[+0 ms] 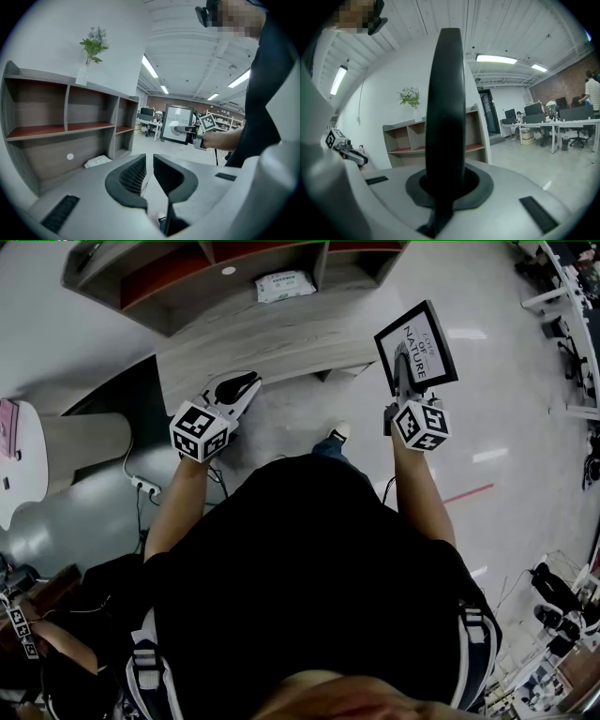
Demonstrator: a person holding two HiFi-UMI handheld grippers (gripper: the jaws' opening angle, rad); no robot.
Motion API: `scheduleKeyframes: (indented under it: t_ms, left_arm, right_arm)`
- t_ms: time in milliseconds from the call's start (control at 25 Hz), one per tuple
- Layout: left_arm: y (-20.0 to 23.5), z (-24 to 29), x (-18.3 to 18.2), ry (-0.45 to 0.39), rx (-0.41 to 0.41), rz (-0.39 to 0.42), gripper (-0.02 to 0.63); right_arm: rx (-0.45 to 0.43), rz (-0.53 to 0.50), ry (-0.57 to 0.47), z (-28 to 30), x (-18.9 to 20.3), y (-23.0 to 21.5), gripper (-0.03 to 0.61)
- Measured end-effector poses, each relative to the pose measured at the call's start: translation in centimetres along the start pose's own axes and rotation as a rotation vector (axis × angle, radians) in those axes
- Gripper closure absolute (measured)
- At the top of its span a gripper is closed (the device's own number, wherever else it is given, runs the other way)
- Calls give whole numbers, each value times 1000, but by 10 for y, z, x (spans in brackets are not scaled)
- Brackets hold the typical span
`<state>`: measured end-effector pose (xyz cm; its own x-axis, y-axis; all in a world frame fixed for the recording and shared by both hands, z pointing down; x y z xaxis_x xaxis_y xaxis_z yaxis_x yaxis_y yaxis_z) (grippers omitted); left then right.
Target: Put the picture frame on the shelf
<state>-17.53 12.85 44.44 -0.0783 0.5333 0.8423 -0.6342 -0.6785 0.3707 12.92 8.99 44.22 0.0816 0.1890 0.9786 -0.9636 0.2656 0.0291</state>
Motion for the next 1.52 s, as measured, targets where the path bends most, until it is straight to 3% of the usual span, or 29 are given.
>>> scheduleKeyframes:
  t_ms: [800, 1520]
  left_arm:
    - [8, 93, -34, -21, -27, 1, 561]
    - [-16, 162, -53, -15, -48, 8, 561]
  right_arm:
    - [-56, -12, 5, 61, 11, -74, 555]
    - [-151, -30, 11, 80, 15, -121, 555]
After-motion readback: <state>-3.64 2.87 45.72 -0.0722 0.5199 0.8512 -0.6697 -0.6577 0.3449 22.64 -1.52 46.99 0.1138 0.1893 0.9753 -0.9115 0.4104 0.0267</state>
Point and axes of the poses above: the fingertips, and each gripper's own axes: z forward along the fingers, y to its left, x out of its underside, the point moved 1 cm from there along -z, backward along the fingers, and after that the axes turned 14 degrees about -z, right-handed, at the moved point
